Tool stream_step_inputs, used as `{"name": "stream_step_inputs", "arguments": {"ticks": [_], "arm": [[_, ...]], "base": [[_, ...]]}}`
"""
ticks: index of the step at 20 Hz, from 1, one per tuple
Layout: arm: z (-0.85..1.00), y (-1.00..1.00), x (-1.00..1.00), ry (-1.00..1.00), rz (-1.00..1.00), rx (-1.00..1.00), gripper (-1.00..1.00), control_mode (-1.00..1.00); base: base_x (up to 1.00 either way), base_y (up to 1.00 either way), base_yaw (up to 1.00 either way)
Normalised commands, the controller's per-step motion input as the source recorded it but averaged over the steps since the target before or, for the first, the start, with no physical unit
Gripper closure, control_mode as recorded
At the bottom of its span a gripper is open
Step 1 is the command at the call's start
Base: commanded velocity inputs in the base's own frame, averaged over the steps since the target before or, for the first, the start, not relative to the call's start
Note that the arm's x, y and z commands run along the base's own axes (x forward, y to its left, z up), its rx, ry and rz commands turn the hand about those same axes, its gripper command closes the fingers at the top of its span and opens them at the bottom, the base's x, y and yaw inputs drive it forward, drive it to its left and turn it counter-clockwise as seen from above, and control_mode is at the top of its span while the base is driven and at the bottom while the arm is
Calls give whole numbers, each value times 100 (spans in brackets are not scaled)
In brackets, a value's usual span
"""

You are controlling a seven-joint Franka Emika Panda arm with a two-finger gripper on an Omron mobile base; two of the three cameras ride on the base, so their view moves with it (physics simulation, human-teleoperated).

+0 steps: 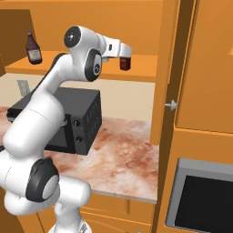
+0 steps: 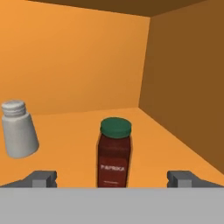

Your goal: Collect the paprika, ketchup, and shaker from the cabinet and place them next to the stove.

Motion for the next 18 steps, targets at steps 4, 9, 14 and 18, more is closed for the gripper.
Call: {"name": "stream_step_inputs", "arguments": {"ticks": [4,9,14,18], "arm": [[0,-5,18,3,-2,0,-100,-100],[0,0,9,0,-3,0,-100,-100],[-9,-6,9,3,-3,2,-100,-100],[-9,-6,8,2,-3,2,-100,-100]], "base": [[0,0,0],[0,0,0],[0,0,0],[0,0,0]]}}
